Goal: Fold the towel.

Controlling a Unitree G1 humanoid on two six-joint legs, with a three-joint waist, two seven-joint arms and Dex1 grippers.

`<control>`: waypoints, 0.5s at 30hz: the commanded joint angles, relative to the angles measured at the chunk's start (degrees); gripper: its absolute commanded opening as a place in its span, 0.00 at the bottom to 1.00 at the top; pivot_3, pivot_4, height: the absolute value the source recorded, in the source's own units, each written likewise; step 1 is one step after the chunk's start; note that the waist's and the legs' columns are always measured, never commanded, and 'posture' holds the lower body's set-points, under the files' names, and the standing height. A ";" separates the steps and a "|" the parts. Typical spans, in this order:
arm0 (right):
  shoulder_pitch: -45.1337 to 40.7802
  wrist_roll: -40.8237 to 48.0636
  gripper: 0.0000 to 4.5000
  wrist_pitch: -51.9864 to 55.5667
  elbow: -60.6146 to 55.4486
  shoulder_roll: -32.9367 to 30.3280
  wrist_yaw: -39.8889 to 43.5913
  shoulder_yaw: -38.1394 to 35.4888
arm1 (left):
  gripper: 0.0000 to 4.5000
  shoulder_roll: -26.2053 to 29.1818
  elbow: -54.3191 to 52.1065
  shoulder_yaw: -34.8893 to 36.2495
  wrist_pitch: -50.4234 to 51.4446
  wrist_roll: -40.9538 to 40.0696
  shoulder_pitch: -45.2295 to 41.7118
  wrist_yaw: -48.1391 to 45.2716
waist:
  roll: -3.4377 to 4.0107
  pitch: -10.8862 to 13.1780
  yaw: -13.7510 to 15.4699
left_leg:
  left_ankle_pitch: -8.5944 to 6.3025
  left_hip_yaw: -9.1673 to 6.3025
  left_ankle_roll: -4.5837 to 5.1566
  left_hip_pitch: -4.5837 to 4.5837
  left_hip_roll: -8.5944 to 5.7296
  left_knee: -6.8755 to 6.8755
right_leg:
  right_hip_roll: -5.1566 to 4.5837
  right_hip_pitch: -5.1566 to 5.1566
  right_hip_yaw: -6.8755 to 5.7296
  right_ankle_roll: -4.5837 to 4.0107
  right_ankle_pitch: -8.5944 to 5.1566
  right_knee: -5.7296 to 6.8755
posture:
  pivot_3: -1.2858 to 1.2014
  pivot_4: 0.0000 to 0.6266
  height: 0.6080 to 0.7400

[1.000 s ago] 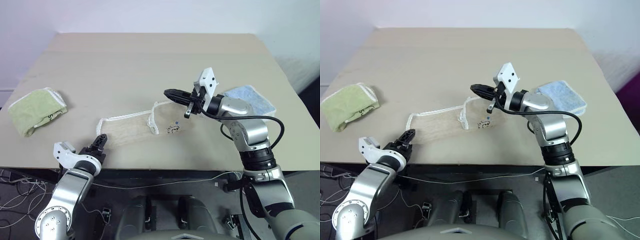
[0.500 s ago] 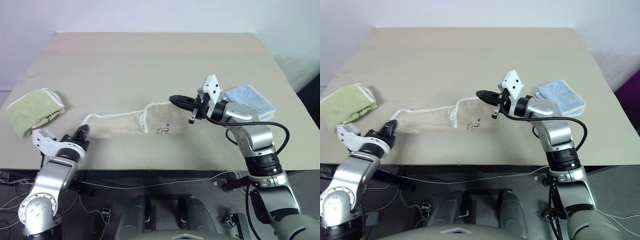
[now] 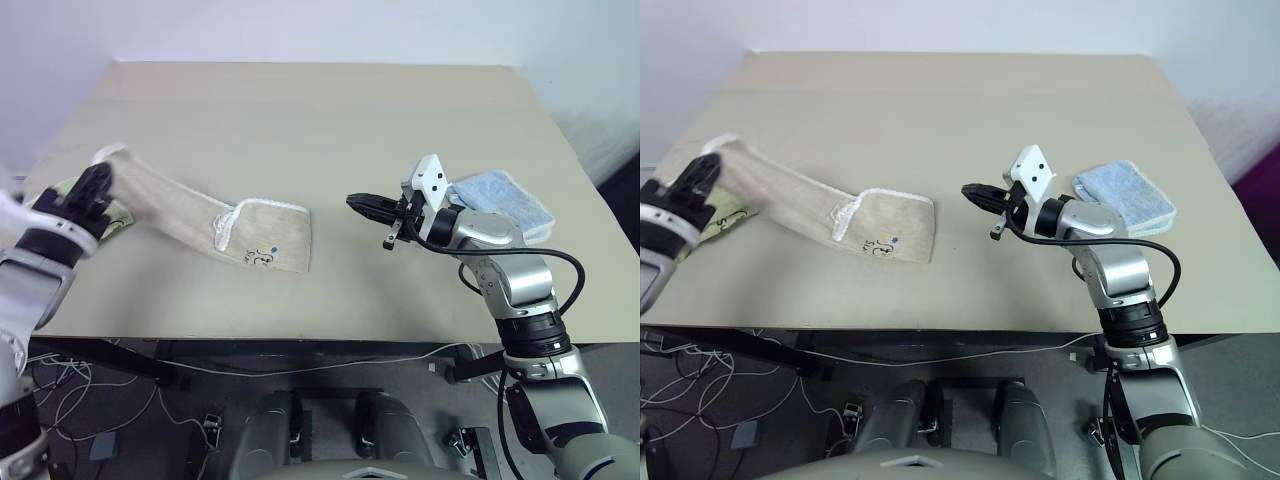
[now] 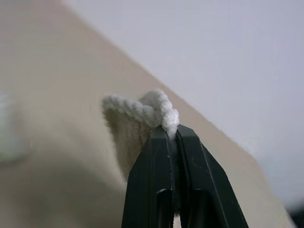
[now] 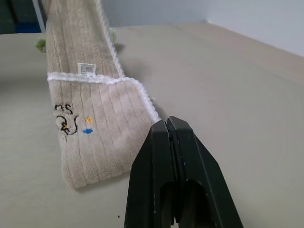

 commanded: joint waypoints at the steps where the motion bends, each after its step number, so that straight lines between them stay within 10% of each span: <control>1: 0.34 0.27 0.00 -0.97 -2.81 -0.49 -0.91 -1.60 | 0.01 1.60 -5.57 -7.11 3.82 4.77 -3.09 -9.41 | 0.00 0.00 -0.12 | 0.01 0.04 -0.01 0.00 -0.01 -0.05 | 0.00 -0.02 0.03 0.01 0.00 -0.03 | 0.52 0.24 1.00; 15: 3.58 0.65 0.00 0.01 -6.72 -1.18 -4.26 -2.91 | 0.01 -0.31 -4.31 -35.99 9.44 39.97 -10.99 -27.72 | 0.00 0.01 -0.31 | 0.31 0.08 -0.12 -0.10 0.06 -0.39 | 0.21 -0.28 0.05 0.23 0.12 -0.04 | 0.52 0.24 1.00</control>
